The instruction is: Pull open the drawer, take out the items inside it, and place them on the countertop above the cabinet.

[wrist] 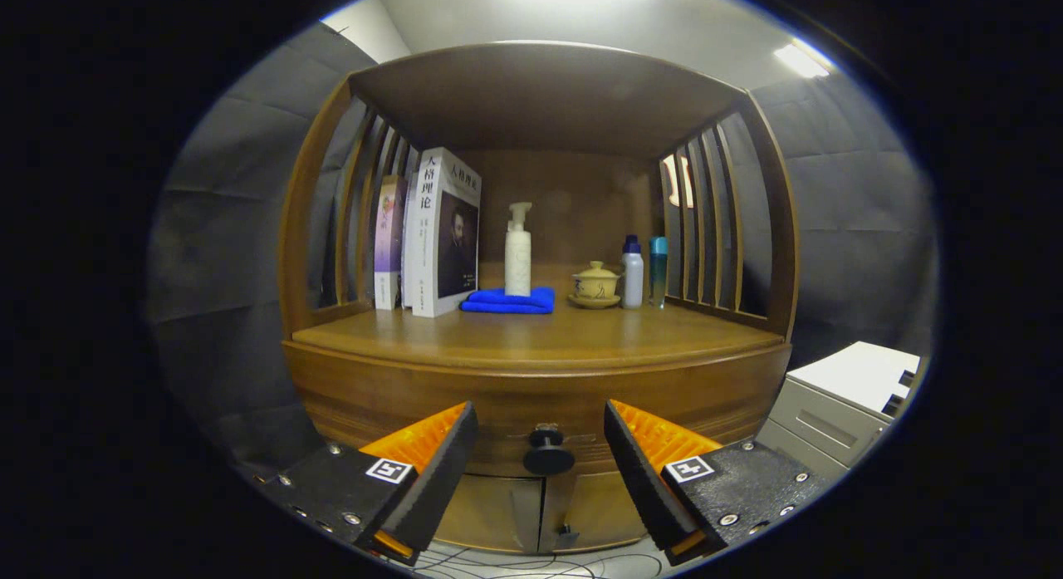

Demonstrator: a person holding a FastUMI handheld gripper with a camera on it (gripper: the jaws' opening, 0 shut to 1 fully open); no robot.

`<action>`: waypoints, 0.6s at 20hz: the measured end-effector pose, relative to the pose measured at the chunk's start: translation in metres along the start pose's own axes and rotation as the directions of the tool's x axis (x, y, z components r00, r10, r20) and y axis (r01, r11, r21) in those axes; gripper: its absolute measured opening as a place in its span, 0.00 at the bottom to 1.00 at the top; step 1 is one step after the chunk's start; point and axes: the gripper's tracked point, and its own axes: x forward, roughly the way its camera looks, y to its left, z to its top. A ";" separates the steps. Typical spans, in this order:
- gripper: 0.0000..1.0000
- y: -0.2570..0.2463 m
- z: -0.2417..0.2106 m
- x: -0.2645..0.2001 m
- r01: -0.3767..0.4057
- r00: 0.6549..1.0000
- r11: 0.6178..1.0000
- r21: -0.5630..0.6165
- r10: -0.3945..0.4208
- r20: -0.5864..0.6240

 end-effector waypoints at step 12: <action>0.47 -0.005 -0.042 0.033 -0.036 0.998 0.998 0.054 0.039 -0.055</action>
